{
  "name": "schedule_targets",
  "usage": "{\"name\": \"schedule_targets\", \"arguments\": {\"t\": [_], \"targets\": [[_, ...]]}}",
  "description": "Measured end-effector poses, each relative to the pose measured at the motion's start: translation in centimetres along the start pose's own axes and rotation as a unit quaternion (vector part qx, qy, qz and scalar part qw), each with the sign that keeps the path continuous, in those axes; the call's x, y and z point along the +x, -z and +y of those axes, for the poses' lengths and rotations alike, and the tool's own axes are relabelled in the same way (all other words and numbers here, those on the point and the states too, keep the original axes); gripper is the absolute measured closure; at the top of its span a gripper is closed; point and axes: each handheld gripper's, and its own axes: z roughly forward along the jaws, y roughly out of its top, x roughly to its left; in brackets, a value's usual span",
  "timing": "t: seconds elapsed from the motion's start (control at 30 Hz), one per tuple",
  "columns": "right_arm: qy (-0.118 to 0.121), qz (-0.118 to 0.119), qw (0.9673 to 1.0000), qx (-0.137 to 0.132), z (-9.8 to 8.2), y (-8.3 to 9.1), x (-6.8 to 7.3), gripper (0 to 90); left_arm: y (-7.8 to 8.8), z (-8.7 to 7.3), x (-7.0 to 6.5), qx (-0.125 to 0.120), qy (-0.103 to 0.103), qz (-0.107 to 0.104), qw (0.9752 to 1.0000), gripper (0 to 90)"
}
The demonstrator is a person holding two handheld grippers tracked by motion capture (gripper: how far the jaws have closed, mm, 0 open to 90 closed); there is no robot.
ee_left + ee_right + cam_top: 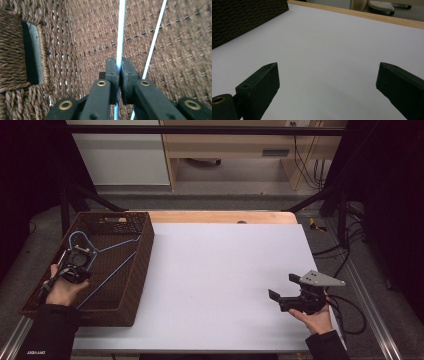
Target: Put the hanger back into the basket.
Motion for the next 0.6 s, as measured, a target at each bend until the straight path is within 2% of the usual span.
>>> {"name": "schedule_targets", "arguments": {"t": [0.13,0.23,0.27,0.3,0.4,0.43,0.47,0.5,0.53,0.57,0.6], "targets": [[0.000,0.000,1.0000,-0.001,0.0,0.1,0.0,5.5,2.0,-0.5,0.5,-0.036,0.019,-0.014,0.9991,68.8],[0.000,0.001,1.0000,-0.004,0.1,0.2,-0.1,5.5,3.9,-1.0,0.5,-0.084,0.029,-0.028,0.9956,59.9],[-0.003,0.000,1.0000,-0.006,0.1,0.2,-0.1,5.5,4.7,-1.1,0.4,-0.110,0.035,-0.036,0.9927,56.5],[-0.002,-0.001,1.0000,-0.009,0.1,0.3,-0.1,5.5,5.1,-1.3,0.2,-0.123,0.032,-0.039,0.9911,53.3],[-0.005,-0.001,0.9999,-0.014,0.1,0.4,-0.1,5.4,6.7,-1.8,-0.7,-0.184,0.037,-0.064,0.9802,46.0],[-0.005,-0.002,0.9999,-0.016,0.1,0.4,-0.1,5.4,7.1,-1.9,-1.1,-0.204,0.035,-0.074,0.9756,43.1],[-0.004,-0.001,0.9998,-0.017,0.1,0.4,-0.1,5.4,7.7,-2.1,-1.5,-0.227,0.036,-0.090,0.9691,41.4],[-0.004,-0.001,0.9998,-0.017,0.1,0.4,-0.1,5.4,8.0,-2.1,-1.8,-0.241,0.037,-0.102,0.9645,39.0],[-0.004,-0.001,0.9998,-0.018,0.1,0.4,-0.1,5.4,8.4,-2.3,-2.3,-0.266,0.037,-0.121,0.9556,36.9],[-0.005,-0.001,0.9998,-0.019,0.1,0.4,-0.1,5.3,8.6,-2.3,-2.7,-0.282,0.037,-0.134,0.9493,34.1],[-0.006,-0.002,0.9998,-0.020,0.1,0.4,-0.1,5.3,8.9,-2.4,-3.1,-0.293,0.031,-0.146,0.9444,31.5]]}}
